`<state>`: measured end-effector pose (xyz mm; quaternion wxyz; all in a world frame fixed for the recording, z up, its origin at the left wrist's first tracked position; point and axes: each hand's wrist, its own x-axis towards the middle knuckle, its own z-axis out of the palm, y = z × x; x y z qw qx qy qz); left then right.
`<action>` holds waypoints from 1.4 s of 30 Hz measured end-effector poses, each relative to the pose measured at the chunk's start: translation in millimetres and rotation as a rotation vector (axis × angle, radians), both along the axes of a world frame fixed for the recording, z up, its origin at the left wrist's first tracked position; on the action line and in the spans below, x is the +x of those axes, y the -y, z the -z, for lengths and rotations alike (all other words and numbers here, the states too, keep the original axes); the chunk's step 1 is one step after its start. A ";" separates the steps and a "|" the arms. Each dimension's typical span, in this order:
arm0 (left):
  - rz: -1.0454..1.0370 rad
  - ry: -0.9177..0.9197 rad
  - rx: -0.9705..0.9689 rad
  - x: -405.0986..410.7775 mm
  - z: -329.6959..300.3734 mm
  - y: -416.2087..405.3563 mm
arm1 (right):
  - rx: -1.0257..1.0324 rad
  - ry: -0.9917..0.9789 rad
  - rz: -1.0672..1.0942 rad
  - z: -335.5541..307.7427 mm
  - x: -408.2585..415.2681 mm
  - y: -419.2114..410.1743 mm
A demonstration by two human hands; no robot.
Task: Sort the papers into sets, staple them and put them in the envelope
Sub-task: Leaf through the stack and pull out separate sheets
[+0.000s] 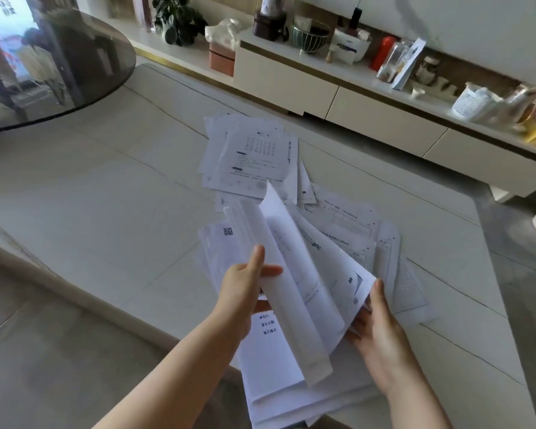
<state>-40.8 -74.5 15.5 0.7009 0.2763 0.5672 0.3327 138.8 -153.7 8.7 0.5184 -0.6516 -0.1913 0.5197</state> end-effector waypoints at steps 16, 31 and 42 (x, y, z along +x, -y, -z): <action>-0.044 -0.163 0.104 -14.9 7.9 -10.6 | -0.165 0.539 0.064 16.2 26.3 -4.1; -0.126 -0.090 0.179 -21.8 -2.9 -12.9 | 0.190 0.085 0.460 -34.9 20.4 -64.0; -0.027 -0.025 -0.045 -30.4 1.9 -24.4 | 0.125 -0.231 0.277 -23.6 -20.8 -196.6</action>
